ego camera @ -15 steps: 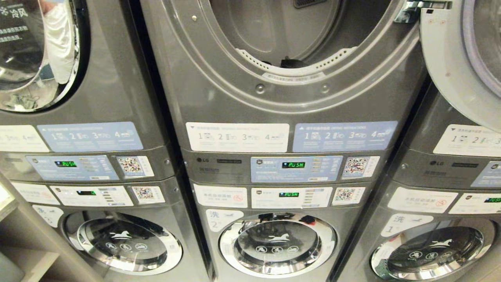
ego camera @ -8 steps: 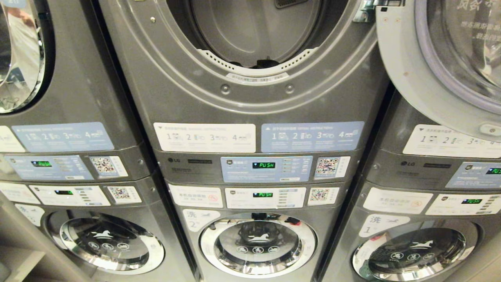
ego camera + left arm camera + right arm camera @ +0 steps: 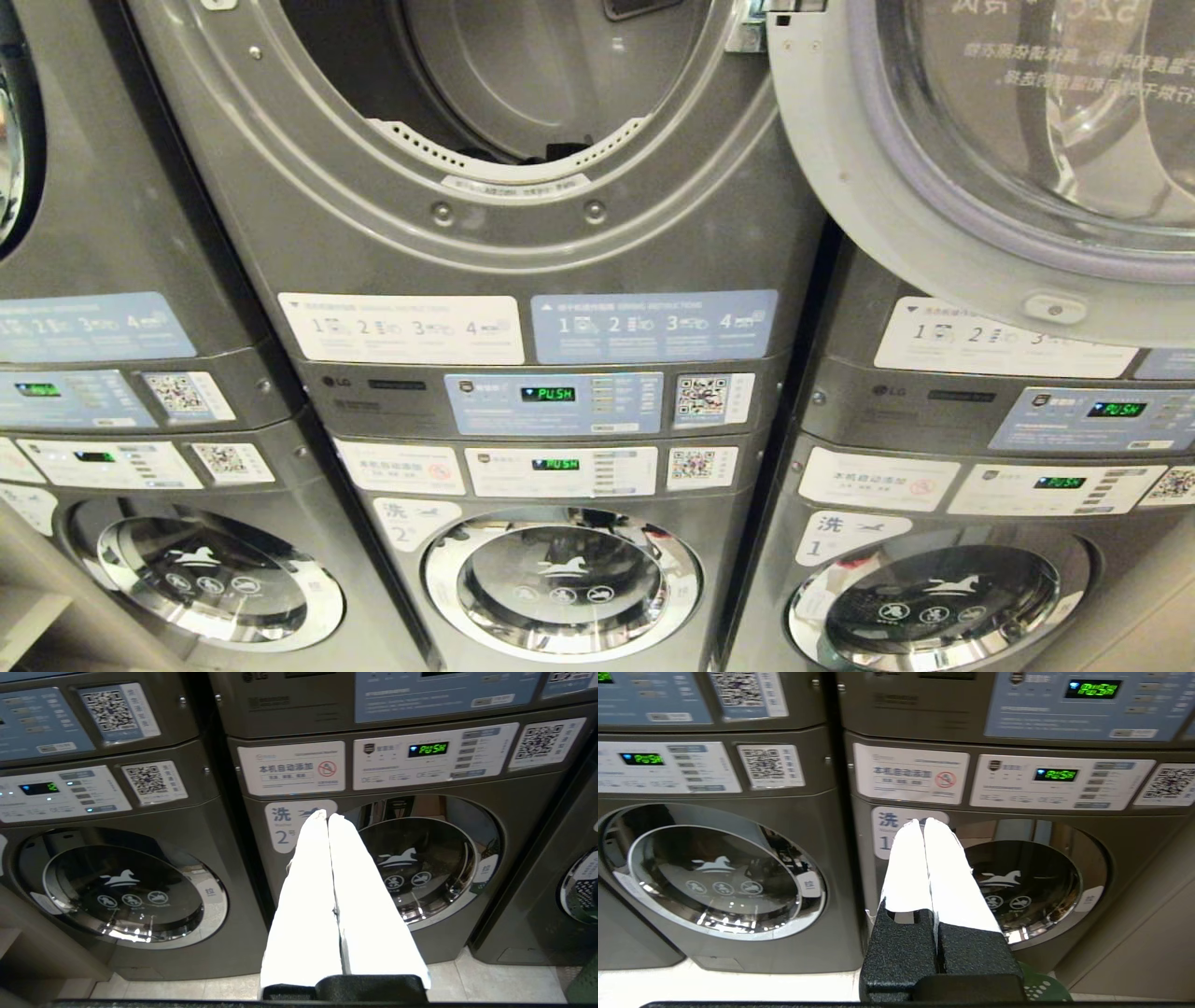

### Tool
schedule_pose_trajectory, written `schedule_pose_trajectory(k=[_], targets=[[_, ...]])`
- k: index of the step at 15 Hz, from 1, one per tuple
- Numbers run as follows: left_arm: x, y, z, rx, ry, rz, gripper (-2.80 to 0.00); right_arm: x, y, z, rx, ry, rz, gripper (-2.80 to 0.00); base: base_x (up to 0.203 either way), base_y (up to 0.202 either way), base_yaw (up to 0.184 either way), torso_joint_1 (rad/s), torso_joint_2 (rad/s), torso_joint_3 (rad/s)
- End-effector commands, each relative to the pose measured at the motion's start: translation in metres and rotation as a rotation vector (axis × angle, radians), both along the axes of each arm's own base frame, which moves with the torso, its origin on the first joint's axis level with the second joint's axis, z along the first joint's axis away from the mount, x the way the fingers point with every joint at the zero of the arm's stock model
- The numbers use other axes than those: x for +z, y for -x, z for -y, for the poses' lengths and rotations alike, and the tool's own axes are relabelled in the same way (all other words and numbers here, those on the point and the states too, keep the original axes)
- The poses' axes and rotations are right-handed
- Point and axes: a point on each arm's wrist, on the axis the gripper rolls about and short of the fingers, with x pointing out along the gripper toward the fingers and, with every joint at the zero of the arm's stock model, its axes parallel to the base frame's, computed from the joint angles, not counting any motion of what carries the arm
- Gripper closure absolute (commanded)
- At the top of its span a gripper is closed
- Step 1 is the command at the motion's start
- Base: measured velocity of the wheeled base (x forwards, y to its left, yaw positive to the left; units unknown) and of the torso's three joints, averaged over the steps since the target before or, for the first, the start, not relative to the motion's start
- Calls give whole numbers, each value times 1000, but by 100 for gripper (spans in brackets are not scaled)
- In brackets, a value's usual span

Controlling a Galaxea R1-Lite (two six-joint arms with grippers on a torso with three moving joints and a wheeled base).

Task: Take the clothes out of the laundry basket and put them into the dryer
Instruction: Close the dryer

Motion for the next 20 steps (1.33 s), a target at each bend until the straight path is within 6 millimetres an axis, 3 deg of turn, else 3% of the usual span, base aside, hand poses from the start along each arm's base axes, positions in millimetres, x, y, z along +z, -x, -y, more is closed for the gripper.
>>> schedule_pose_trajectory(k=[1,10,14,20], targets=[[0,0,0,-1,0,0,0,0,0,0,1,0,1,0,0,-195,3,0,0,2],[0,0,0,-1,0,0,0,0,0,0,-1,4,1,0,-50,-173,-1,0,4,3],[0,0,0,-1,9,-3,0,0,0,0,-1,0,1,0,-160,-185,0,-3,7,3],[0,0,0,-2,3,-3,0,0,0,0,-1,-3,2,0,0,0,0,5,2,0]])
